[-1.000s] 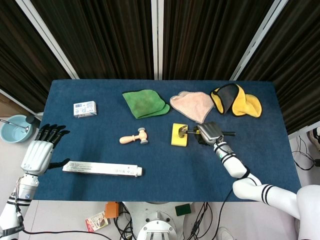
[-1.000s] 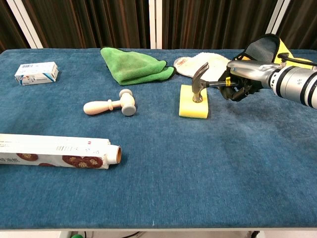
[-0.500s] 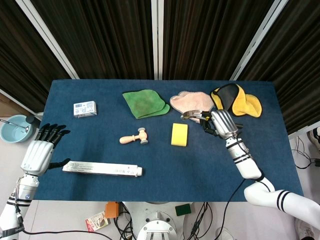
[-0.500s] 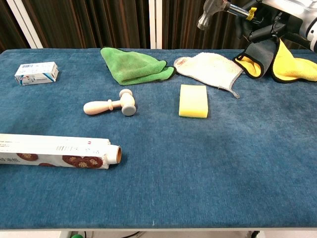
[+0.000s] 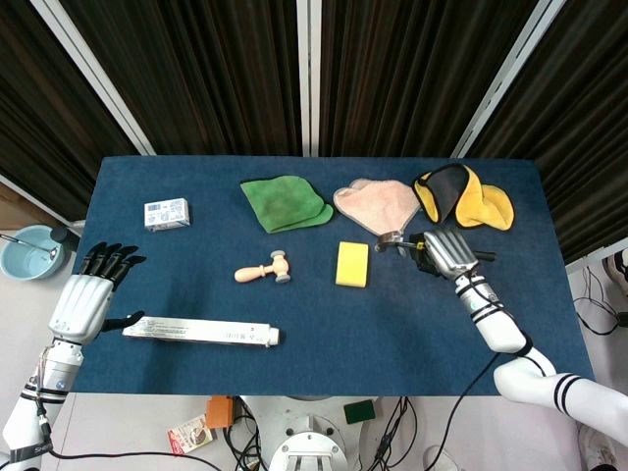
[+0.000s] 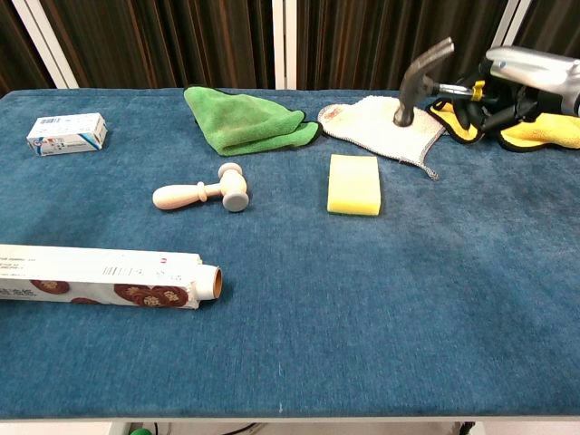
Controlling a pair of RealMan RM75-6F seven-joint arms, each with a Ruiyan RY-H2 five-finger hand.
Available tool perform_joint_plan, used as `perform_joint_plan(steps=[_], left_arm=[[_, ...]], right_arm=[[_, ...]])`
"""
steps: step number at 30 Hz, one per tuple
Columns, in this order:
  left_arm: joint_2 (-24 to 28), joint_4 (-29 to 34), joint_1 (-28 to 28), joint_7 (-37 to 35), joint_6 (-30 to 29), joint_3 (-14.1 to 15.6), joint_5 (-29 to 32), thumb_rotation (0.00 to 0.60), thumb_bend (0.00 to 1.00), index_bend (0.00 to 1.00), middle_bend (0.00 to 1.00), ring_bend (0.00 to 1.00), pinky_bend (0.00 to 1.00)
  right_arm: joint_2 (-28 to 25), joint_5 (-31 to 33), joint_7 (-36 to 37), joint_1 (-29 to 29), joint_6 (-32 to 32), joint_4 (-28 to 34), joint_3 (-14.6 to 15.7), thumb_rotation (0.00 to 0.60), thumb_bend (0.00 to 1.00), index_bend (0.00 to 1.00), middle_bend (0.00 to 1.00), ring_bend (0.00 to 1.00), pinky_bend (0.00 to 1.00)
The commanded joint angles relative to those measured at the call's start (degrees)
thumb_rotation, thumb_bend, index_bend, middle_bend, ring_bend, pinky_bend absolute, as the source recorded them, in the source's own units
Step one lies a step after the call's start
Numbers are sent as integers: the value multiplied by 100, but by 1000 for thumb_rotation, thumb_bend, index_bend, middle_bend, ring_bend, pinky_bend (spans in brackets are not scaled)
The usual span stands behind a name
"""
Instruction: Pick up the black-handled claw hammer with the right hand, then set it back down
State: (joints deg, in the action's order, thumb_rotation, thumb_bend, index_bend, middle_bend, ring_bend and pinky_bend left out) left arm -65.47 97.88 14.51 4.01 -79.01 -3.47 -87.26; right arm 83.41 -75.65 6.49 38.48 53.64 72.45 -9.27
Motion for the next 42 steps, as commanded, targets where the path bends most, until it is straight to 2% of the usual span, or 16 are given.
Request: perform_joint_plan(steps=[1, 11, 14, 17, 19, 22, 25, 27, 31, 35, 39, 42], left_arm=[[-21, -4, 11, 17, 25, 8, 10, 600, 40, 208, 137, 80, 80], [0, 15, 1, 33, 27, 6, 61, 600, 41, 207, 137, 80, 80], [-12, -2, -6, 21, 30, 17, 66, 600, 42, 207, 137, 80, 80], [-19, -30, -22, -1, 17, 28, 69, 600, 41, 207, 137, 80, 80], [-20, -42, -32, -17, 4, 31, 70, 600, 40, 208, 137, 80, 80], [-18, -63, -49, -54, -24, 36, 61, 600, 42, 207, 137, 80, 80], [-20, -90, -56, -83, -30, 41, 55, 600, 41, 208, 137, 80, 80], [-23, -103, -54, -98, -26, 41, 55, 600, 42, 208, 137, 80, 80], [-39, -131, -41, -111, -19, 26, 57, 600, 41, 207, 137, 80, 80], [-26, -155, -36, -103, -24, -1, 88, 600, 41, 207, 137, 80, 80], [5, -214, -75, 61, -84, -61, 224, 600, 41, 207, 137, 80, 80], [25, -271, -141, 168, -182, -142, 403, 600, 41, 207, 137, 80, 80]], right_arm=[[245, 135, -269, 66, -257, -396, 133, 600, 1000, 1000, 829, 882, 928], [798, -92, 247, 181, -505, -1227, 244, 600, 1000, 974, 766, 826, 837], [911, -117, 271, 199, -531, -1368, 254, 600, 1000, 914, 716, 770, 765], [975, -66, 269, 197, -586, -1432, 237, 600, 981, 776, 622, 649, 637], [998, -61, 266, 175, -547, -1445, 228, 600, 817, 681, 548, 556, 540], [996, -15, 250, 106, -453, -1411, 194, 600, 370, 496, 423, 399, 413], [944, 81, 237, 21, -371, -1331, 135, 600, 86, 332, 303, 241, 299], [888, 149, 233, -28, -346, -1262, 99, 600, 12, 258, 244, 166, 219], [702, 213, 258, -126, -245, -1024, 34, 600, 0, 136, 143, 49, 105], [396, 161, 355, -272, 22, -662, -27, 600, 0, 113, 124, 32, 102], [6, 102, 415, -516, 455, -220, -84, 600, 0, 108, 153, 38, 102], [-392, -3, 361, -866, 1129, 217, -132, 600, 0, 135, 201, 65, 128]])
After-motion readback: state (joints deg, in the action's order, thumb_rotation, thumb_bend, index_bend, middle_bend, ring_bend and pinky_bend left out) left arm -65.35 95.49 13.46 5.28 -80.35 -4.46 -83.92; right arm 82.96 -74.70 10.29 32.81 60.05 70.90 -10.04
